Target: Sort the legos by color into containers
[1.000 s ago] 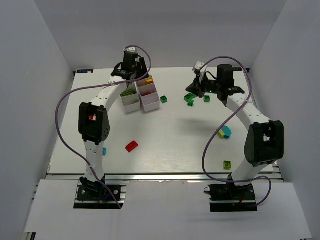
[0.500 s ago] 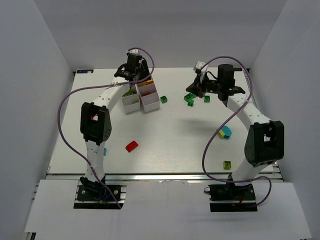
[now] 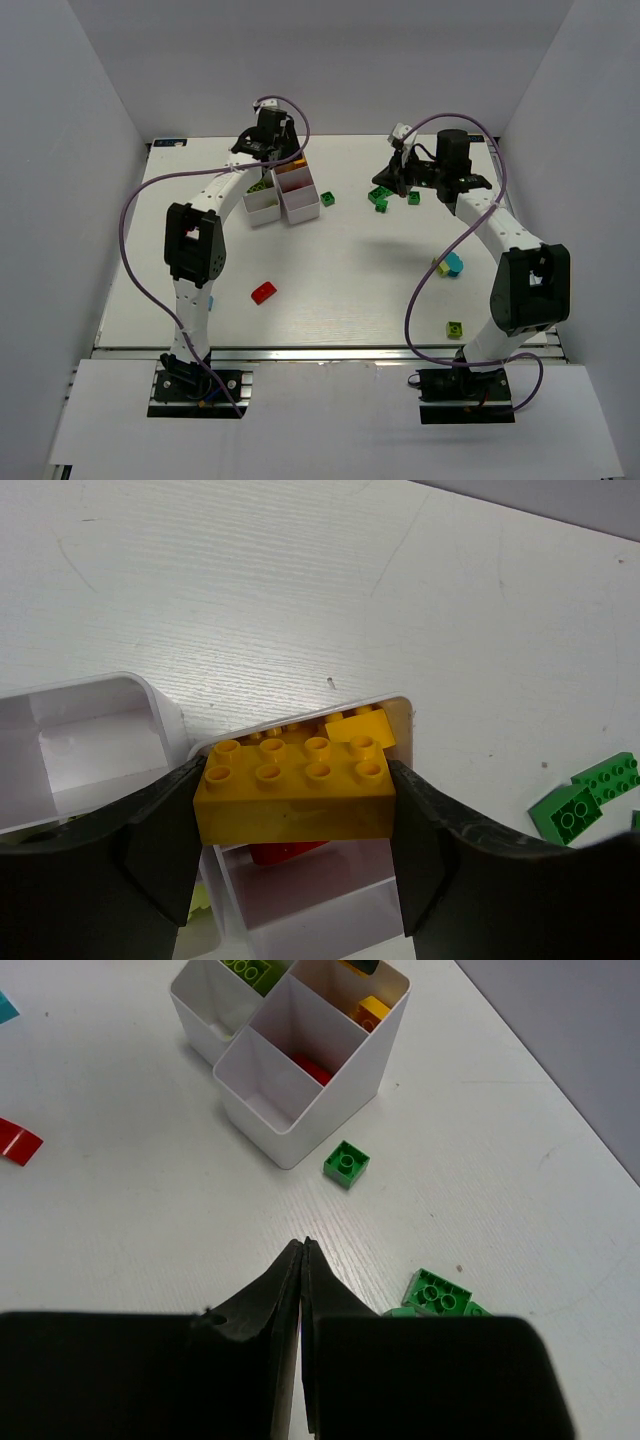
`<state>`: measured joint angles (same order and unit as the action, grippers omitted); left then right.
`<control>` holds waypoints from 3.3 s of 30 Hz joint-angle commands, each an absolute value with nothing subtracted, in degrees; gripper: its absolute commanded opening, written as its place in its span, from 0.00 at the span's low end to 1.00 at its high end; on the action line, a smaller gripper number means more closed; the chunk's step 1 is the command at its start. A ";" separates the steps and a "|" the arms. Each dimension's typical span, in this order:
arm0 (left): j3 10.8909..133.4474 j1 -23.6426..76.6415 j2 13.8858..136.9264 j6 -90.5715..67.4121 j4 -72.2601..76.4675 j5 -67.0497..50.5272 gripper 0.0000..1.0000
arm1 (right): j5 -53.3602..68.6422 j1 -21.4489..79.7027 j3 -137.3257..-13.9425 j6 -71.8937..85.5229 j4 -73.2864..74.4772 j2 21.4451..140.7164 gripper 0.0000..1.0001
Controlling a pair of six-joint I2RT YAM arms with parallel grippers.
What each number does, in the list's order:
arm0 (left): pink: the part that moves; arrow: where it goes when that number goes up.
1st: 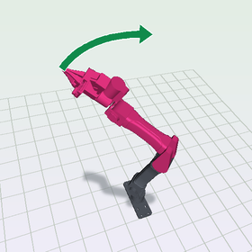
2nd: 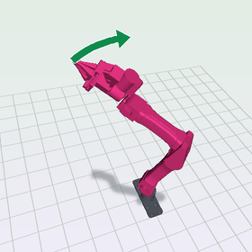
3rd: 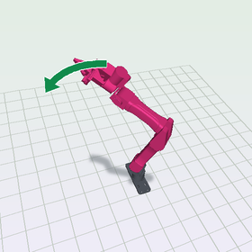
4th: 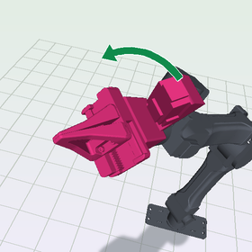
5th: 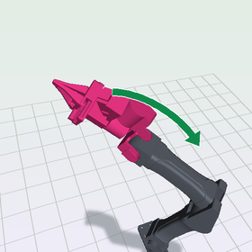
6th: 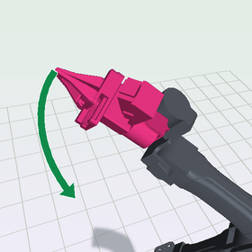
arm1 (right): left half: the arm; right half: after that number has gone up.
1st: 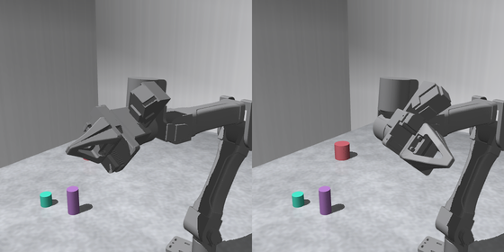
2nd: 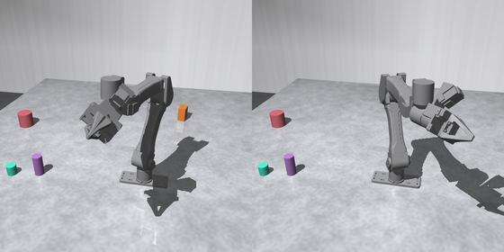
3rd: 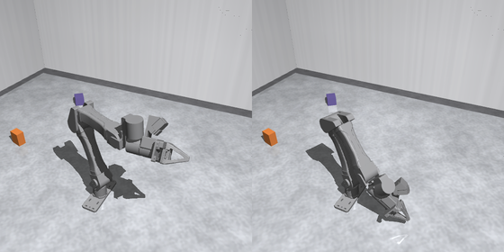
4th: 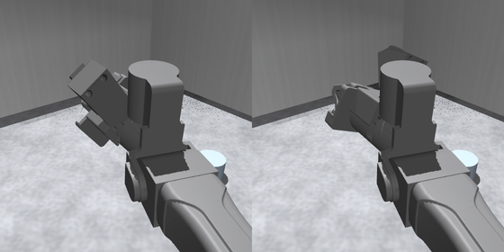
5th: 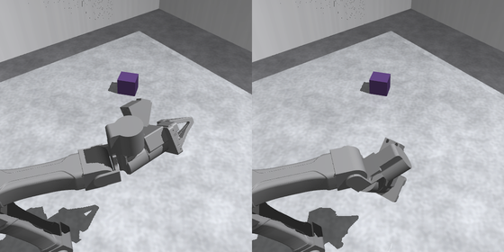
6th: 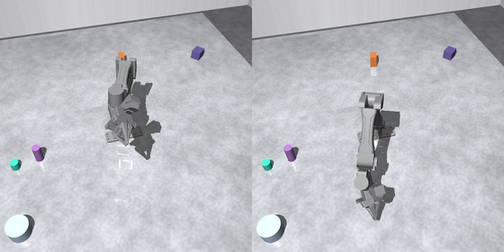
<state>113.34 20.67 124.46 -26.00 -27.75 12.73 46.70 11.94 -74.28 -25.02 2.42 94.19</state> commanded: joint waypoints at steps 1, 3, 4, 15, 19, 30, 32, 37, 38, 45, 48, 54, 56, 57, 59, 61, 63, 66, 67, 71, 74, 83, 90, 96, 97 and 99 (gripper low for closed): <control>116.01 21.09 123.75 -26.45 -28.12 13.89 0.72 | 47.90 11.34 -74.00 -24.43 0.62 91.67 0.06; 116.01 21.18 123.75 -26.54 -28.12 14.15 0.80 | 47.99 11.42 -74.00 -24.43 0.62 91.67 0.06; 116.10 21.18 123.66 -26.63 -28.04 14.15 0.82 | 47.90 11.34 -74.00 -24.43 0.62 91.67 0.06; 116.63 21.27 122.26 -27.07 -27.33 13.45 0.98 | 48.69 11.34 -73.65 -24.87 1.05 91.14 0.07; 116.81 21.36 121.73 -27.60 -27.42 12.75 0.98 | 49.04 11.34 -73.65 -25.05 1.32 90.88 0.07; 98.85 20.66 100.42 -23.99 -22.33 9.84 0.98 | 72.99 12.21 -70.33 -66.63 25.01 89.21 0.89; 92.49 19.34 95.04 -25.39 -20.48 10.28 0.98 | 73.48 13.88 -69.87 -87.84 39.02 90.69 0.89; 73.61 4.95 77.65 -29.53 -21.52 -2.26 0.98 | 65.05 26.70 -80.91 -110.03 64.31 100.88 0.84; 71.56 2.57 75.61 -29.53 -22.58 -3.33 0.96 | 64.34 28.46 -82.51 -109.78 65.47 104.47 0.81; 62.23 -4.12 63.64 -28.12 -31.72 4.84 0.93 | 48.72 45.76 -89.73 -78.86 41.42 114.07 0.76; 60.30 -5.18 61.44 -29.62 -33.92 5.27 0.94 | 45.54 50.18 -95.61 -74.19 38.15 119.52 0.80; 58.98 -5.71 58.01 -29.18 -36.03 6.94 0.96 | 40.44 54.05 -103.61 -63.90 30.94 128.22 0.89; 58.54 -5.63 57.31 -29.27 -36.30 7.12 0.97 | 40.08 54.58 -105.72 -63.81 31.81 130.68 0.89; 57.93 -5.71 57.04 -29.27 -36.30 7.21 0.97 | 39.82 54.75 -107.04 -63.81 31.99 131.30 0.89; 57.48 -5.63 56.51 -29.35 -36.30 7.47 0.97 | 39.46 55.11 -107.93 -64.51 32.69 132.71 0.89; 57.04 -5.71 55.90 -29.36 -36.56 8.00 0.97 | 38.85 55.72 -107.84 -65.13 33.13 133.41 0.87; 56.78 -5.63 55.55 -29.36 -36.56 8.35 0.97 | 37.71 56.16 -107.32 -65.56 32.96 133.77 0.85; 56.34 -5.71 55.11 -29.36 -36.74 8.79 0.98 | 37.27 56.25 -106.26 -65.92 33.22 133.77 0.74; 56.16 -5.80 55.02 -29.36 -36.74 8.79 0.98 | 37.27 56.25 -106.26 -66.27 33.66 133.68 0.69; 55.55 -5.80 54.76 -29.53 -36.56 8.96 0.98 | 38.05 56.25 -106.08 -68.02 36.03 133.33 0.47; 55.20 -5.71 54.76 -29.88 -36.21 8.88 0.98 | 38.76 56.25 -105.73 -68.82 36.74 132.63 0.34; 53.71 -5.80 55.11 -30.94 -35.16 8.97 0.98 | 40.60 55.11 -103.80 -67.86 37.53 128.59 0.00; 49.93 -5.89 54.67 -31.82 -33.67 7.65 0.98 | 42.19 50.37 -98.44 -58.04 26.93 119.29 0.00; 47.99 -5.89 55.11 -32.61 -32.00 6.59 0.98 | 42.10 44.83 -95.71 -50.81 17.94 113.82 0.00; 47.81 -5.89 55.19 -32.69 -31.73 6.42 0.98 | 41.84 43.78 -95.63 -49.41 16.02 112.77 0.00; 47.46 -5.89 55.46 -32.78 -31.38 6.24 0.98 | 40.78 42.63 -95.71 -48.43 14.07 111.89 0.00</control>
<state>48.07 -5.52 56.14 -32.12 -33.78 7.25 40.60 43.83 -96.51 -53.04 20.78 114.83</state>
